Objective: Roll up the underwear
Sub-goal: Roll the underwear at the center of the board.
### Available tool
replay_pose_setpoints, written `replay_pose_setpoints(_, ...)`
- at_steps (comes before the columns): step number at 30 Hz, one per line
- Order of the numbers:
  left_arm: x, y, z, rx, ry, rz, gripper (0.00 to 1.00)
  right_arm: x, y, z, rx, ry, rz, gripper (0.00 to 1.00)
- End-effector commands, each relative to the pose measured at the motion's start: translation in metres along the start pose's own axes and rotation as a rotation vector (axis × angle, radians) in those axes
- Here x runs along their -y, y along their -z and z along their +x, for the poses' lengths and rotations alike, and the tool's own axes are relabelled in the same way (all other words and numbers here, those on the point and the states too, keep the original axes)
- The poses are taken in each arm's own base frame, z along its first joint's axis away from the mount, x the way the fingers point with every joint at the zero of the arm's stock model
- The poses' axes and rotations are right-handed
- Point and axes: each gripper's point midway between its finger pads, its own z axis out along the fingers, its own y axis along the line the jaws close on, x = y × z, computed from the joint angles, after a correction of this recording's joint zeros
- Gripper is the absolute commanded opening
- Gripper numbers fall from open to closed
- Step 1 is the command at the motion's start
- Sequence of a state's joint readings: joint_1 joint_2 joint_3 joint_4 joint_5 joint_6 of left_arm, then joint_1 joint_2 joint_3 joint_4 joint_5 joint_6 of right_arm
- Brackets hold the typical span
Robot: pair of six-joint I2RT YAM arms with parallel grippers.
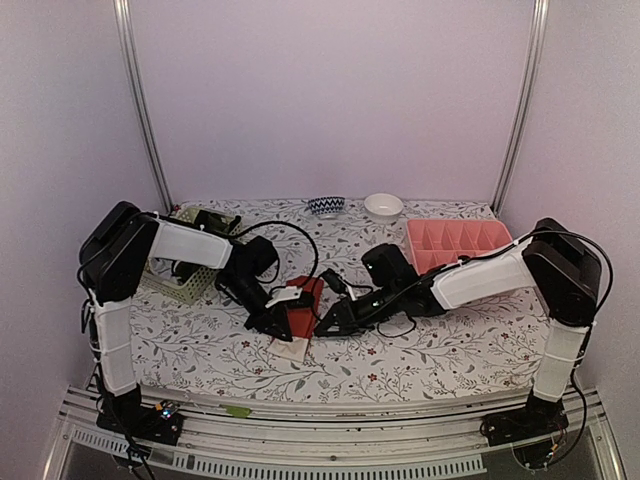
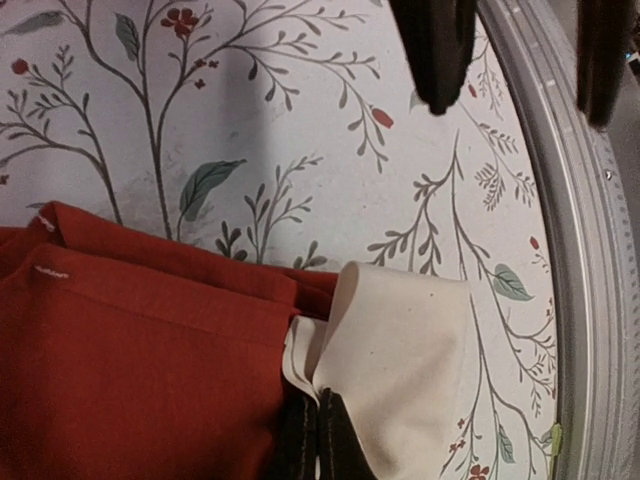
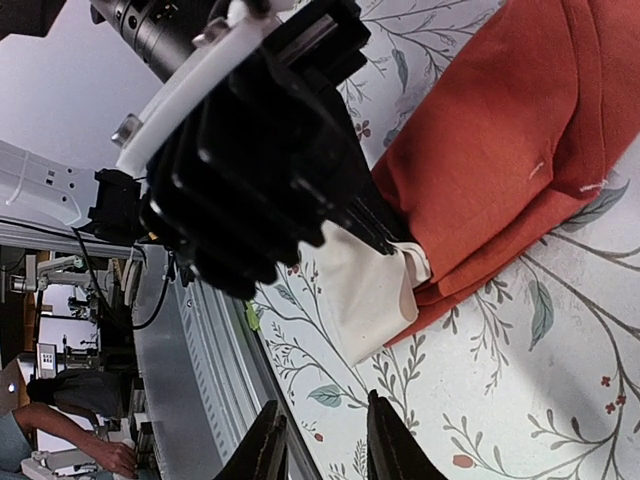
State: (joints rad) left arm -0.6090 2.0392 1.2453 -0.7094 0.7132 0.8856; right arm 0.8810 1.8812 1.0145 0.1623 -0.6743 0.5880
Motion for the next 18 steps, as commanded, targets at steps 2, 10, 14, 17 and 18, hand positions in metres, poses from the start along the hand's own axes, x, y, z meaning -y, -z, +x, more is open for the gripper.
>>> replay_pose_setpoints(2,-0.003,-0.005,0.021,-0.026,0.142,0.027,0.0,-0.021,-0.015,-0.016,0.013,0.048,-0.068,0.27)
replay_pose_setpoints(10,-0.015,-0.004,0.027,0.007,0.282,0.048,0.0,-0.01,-0.037,-0.013,-0.014,0.039,-0.061,0.2)
replay_pose_setpoints(14,-0.018,-0.001,0.028,0.04,0.336,0.065,0.0,-0.006,-0.046,-0.014,-0.022,0.025,-0.067,0.2)
replay_pose_setpoints(17,-0.018,-0.001,0.029,0.052,0.348,0.075,0.0,0.001,-0.054,-0.012,-0.036,0.007,-0.068,0.2)
replay_pose_setpoints(18,-0.017,-0.001,0.03,0.056,0.354,0.078,0.0,0.004,-0.057,-0.012,-0.039,0.002,-0.067,0.2)
